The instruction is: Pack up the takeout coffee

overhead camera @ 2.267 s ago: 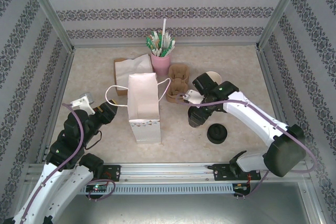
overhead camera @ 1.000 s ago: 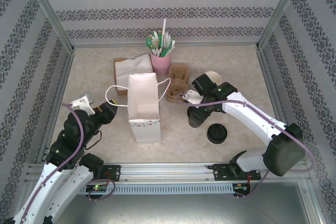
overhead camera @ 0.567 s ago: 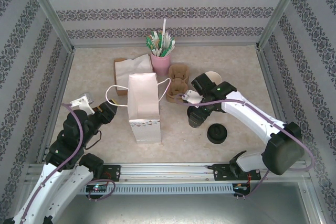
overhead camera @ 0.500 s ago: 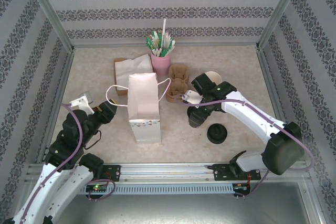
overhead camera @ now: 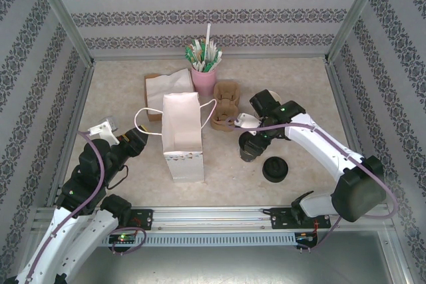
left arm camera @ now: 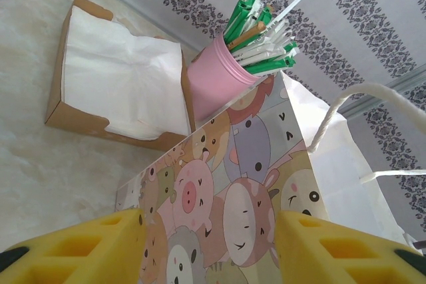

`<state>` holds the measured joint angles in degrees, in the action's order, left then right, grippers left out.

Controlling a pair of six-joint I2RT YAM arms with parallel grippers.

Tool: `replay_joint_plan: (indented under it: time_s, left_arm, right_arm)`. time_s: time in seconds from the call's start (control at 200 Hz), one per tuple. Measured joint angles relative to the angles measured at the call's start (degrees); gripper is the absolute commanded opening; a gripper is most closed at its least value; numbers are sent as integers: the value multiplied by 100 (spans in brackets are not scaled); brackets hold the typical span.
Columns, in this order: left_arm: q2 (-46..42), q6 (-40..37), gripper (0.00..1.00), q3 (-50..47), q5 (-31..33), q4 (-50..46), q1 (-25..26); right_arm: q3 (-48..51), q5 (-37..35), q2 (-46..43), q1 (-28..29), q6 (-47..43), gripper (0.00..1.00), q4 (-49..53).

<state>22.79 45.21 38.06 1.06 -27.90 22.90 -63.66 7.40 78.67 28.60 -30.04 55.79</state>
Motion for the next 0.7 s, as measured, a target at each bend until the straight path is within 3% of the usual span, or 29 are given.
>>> replay_joint_plan:
  time_s: [0.699]
  left_arm:
    - [0, 0, 54, 2, -2, 0, 0]
  right_arm:
    - [79, -20, 63, 92, -686, 62, 72]
